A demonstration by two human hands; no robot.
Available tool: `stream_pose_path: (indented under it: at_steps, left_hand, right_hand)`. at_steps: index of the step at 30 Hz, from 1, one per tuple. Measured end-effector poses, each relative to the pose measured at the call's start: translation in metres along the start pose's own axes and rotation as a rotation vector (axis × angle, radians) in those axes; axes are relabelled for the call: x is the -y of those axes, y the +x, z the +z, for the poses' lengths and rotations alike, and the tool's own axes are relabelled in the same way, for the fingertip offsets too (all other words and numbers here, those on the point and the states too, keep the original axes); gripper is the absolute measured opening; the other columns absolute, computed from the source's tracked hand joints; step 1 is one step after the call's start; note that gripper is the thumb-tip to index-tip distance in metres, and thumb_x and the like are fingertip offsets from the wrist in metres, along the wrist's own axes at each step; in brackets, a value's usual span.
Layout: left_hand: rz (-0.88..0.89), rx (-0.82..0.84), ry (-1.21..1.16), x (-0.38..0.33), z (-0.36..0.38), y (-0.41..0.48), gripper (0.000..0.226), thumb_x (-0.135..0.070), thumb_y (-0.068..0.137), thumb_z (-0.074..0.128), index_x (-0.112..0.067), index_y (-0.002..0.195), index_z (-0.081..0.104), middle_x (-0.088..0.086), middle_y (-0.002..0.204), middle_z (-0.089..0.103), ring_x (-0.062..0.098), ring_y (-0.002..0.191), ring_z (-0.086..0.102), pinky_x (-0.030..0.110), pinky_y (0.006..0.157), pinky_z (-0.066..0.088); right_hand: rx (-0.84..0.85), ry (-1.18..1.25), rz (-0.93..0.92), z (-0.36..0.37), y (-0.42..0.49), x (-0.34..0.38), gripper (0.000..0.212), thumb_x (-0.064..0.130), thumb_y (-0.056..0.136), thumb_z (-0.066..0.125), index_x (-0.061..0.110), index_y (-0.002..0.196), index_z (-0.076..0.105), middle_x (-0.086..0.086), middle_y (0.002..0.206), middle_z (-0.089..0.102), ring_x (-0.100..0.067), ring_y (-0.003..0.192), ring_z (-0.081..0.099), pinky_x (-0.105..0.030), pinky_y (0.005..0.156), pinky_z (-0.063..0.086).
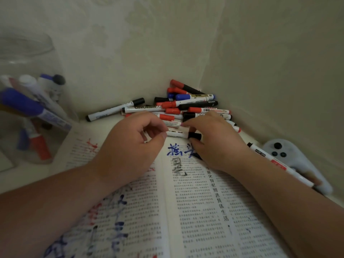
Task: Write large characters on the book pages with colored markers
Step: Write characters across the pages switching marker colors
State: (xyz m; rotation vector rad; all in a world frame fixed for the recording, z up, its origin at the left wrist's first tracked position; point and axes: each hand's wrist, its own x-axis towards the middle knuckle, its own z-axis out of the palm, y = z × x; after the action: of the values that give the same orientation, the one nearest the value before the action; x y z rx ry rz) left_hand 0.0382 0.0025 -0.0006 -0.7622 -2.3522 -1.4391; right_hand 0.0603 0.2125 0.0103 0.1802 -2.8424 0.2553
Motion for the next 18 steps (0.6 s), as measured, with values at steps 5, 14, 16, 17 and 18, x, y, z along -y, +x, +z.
stream_pose_path:
  at_steps: [5,14,16,17,18]
  left_hand:
    - [0.008,0.021,-0.011,0.000,-0.001,-0.001,0.020,-0.013,0.086,0.073,-0.032,0.084,0.068,-0.014,0.080,0.067,0.002,0.079,0.060,0.011,0.064,0.045]
    - [0.109,0.374,0.126,-0.006,0.001,-0.003,0.055,-0.070,0.078,0.055,-0.044,0.126,0.051,-0.031,0.107,0.057,-0.007,0.103,0.055,0.013,0.074,0.043]
    - [0.136,0.391,0.139,-0.005,0.001,-0.003,0.046,-0.068,0.082,0.053,-0.045,0.122,0.052,-0.029,0.098,0.060,-0.004,0.094,0.059,0.014,0.070,0.045]
    - [0.151,0.376,0.141,-0.004,0.001,-0.002,0.035,-0.063,0.087,0.054,-0.045,0.117,0.054,-0.026,0.093,0.060,-0.002,0.089,0.059,0.015,0.069,0.046]
    - [0.181,0.346,0.143,-0.003,0.002,-0.002,0.023,-0.058,0.093,0.054,-0.043,0.110,0.056,-0.022,0.088,0.060,0.001,0.085,0.059,0.016,0.070,0.046]
  right_hand:
    - [-0.129,0.030,0.049,-0.008,-0.002,-0.001,0.031,0.013,0.086,0.066,0.021,0.116,0.070,0.008,0.103,0.059,-0.010,0.094,0.054,-0.016,0.078,0.039]
    - [0.119,1.155,0.141,-0.020,-0.028,0.029,0.037,0.032,0.091,0.063,-0.003,0.101,0.073,-0.020,0.086,0.072,-0.029,0.077,0.070,-0.033,0.067,0.057]
    - [0.113,1.117,0.130,-0.018,-0.028,0.033,0.041,0.042,0.093,0.057,0.004,0.096,0.072,-0.020,0.075,0.063,-0.025,0.064,0.058,-0.036,0.059,0.050]
    - [0.098,1.112,0.135,-0.017,-0.027,0.034,0.041,0.045,0.093,0.056,0.006,0.092,0.069,-0.020,0.069,0.058,-0.025,0.059,0.053,-0.039,0.055,0.047]
    - [0.074,1.115,0.152,-0.017,-0.027,0.034,0.041,0.048,0.092,0.056,0.008,0.088,0.065,-0.017,0.064,0.053,-0.026,0.054,0.049,-0.040,0.051,0.045]
